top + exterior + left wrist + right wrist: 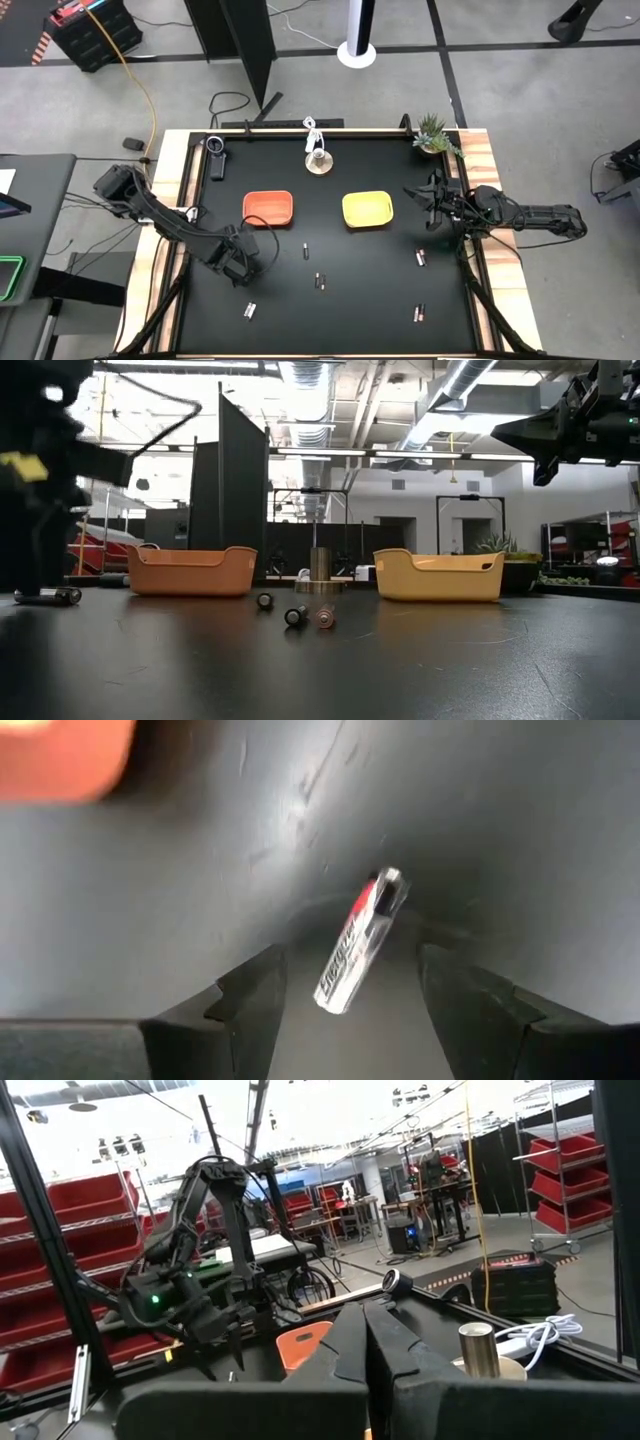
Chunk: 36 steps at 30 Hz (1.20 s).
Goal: Sort batteries
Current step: Put the silver battery into the orange bin
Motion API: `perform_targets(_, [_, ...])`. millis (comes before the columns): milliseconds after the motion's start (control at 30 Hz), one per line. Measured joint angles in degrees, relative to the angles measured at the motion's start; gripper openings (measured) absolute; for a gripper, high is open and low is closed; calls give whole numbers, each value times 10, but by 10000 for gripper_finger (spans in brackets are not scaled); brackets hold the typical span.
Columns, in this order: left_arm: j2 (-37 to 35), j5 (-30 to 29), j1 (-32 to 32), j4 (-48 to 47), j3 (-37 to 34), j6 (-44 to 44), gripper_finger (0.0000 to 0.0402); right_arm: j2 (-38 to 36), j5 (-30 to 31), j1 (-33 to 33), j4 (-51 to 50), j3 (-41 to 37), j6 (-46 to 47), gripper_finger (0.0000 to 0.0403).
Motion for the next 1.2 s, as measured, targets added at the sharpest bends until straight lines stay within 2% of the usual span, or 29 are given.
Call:
perform_targets(133, [18, -2, 0, 3, 1, -3, 219, 0, 0, 0, 0, 0, 0, 6])
perform_targets(233, [23, -2, 0, 6, 1, -4, 200, 0, 0, 0, 0, 0, 0, 6])
perform_targets(567, [24, 4, -1, 41, 0, 2, 76, 0, 0, 0, 0, 0, 0, 6])
perform_targets(700, [24, 10, 0, 49, -1, 3, 41, 0, 0, 0, 0, 0, 0, 6])
perform_targets(967, [24, 16, 0, 53, 0, -12, 39, 0, 0, 0, 0, 0, 0, 6])
perform_targets(1200, [26, 21, 1, 24, 34, -3, 38, 0, 0, 0, 0, 0, 0, 6])
